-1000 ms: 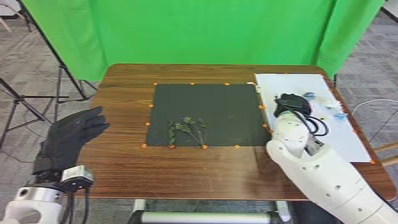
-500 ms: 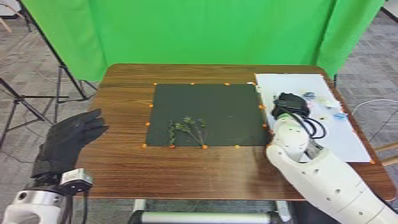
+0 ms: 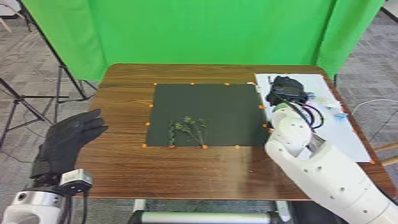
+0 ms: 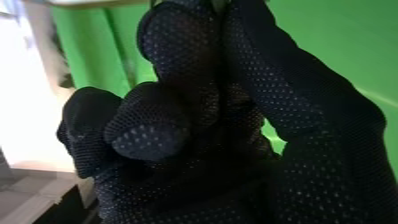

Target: Arrange flowers

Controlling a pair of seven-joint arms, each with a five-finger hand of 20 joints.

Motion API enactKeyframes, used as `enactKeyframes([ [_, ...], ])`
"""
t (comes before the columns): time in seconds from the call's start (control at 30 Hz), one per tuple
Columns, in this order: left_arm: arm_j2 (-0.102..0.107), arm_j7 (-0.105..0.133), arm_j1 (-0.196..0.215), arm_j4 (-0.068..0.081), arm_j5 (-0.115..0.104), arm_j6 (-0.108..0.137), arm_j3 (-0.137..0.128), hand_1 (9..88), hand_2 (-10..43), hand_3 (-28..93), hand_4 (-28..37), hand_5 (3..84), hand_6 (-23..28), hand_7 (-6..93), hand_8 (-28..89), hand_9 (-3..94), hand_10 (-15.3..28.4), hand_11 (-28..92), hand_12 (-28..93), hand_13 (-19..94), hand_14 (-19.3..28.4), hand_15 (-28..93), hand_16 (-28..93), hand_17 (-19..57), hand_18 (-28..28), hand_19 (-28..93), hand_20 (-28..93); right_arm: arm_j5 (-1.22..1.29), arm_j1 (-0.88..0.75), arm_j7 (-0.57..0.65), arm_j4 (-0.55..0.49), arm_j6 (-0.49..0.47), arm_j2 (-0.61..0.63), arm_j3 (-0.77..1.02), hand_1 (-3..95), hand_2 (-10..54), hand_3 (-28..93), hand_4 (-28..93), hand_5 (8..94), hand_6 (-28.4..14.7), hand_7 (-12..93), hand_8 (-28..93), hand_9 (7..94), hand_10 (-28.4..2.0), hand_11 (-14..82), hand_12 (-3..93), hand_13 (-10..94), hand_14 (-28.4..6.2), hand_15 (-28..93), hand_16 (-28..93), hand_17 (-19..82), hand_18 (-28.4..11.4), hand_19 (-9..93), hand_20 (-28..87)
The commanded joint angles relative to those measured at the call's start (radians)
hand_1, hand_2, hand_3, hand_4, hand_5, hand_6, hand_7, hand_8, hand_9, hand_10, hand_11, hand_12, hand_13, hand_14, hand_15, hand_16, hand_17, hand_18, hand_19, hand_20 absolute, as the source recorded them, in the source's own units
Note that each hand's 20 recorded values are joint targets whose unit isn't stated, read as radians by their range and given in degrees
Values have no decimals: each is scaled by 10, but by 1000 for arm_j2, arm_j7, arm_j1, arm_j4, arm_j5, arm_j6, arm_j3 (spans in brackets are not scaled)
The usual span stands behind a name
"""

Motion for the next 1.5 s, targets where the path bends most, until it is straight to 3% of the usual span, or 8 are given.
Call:
enactKeyframes([
  [0.03, 2, -1, 27, -9, 0, 4, -16, 274, 40, 825, -208, 436, 125, 197, -110, 380, 212, 368, 91, 254, 272, 637, -140, -98, 225, 599, 87, -36, -66, -33, -147, 30, 11, -9, 529, -91, 790, -262, 851, -39, 249, 250, 857, -137, 407, 332, 817, -80, 738, 252, 576, -205, 932, 485],
  [0.3, 2, -1, 32, -10, 2, 0, -24, 274, 40, 825, -208, 436, 124, 198, -110, 380, 212, 368, 92, 254, 271, 637, -139, -97, 225, 599, 87, -65, -165, -46, -246, 17, -2, -11, 529, -94, 789, -255, 854, -40, 241, 255, 860, -140, 406, 332, 820, -80, 737, 253, 577, -207, 932, 488],
  [0.4, 2, 5, 31, -9, -3, 1, -20, 274, 40, 825, -208, 437, 125, 197, -110, 380, 212, 367, 92, 254, 271, 637, -140, -97, 225, 599, 86, -65, -197, -44, -241, 7, -29, -14, 530, -95, 787, -254, 855, -40, 239, 256, 861, -141, 406, 331, 820, -80, 737, 253, 577, -207, 932, 489],
  [0.87, -3, -15, 9, -5, 7, -9, -14, 274, 40, 825, -208, 436, 124, 198, -110, 379, 212, 367, 91, 254, 272, 637, -140, -97, 225, 600, 86, -44, -258, -41, -228, -37, -72, -35, 530, -94, 783, -248, 860, -43, 230, 254, 860, -142, 409, 327, 818, -80, 736, 255, 574, -211, 932, 491],
  [1.07, -5, -15, 17, -7, 6, -7, -21, 274, 41, 827, -206, 437, 124, 198, -110, 380, 212, 368, 92, 254, 273, 637, -140, -97, 225, 600, 85, -33, -289, -53, -249, -49, -96, -30, 523, -95, 785, -241, 861, -44, 230, 243, 860, -140, 408, 323, 820, -80, 734, 253, 575, -210, 932, 489],
  [1.17, -9, -30, 5, -4, 16, -17, -17, 274, 41, 827, -206, 437, 124, 198, -111, 380, 212, 367, 91, 254, 271, 637, -140, -97, 225, 600, 85, -24, -296, -45, -258, -60, -99, -33, 520, -95, 783, -236, 863, -43, 230, 238, 862, -139, 408, 320, 821, -80, 732, 252, 575, -210, 932, 487],
  [1.5, -18, -46, 2, -5, 21, -24, -20, 274, 42, 827, -206, 437, 124, 198, -111, 380, 211, 369, 91, 254, 271, 638, -140, -97, 225, 601, 85, -15, -306, -31, -271, -90, -107, -30, 497, -95, 771, -224, 847, -42, 241, 208, 844, -145, 411, 303, 812, -87, 717, 251, 572, -208, 932, 461],
])
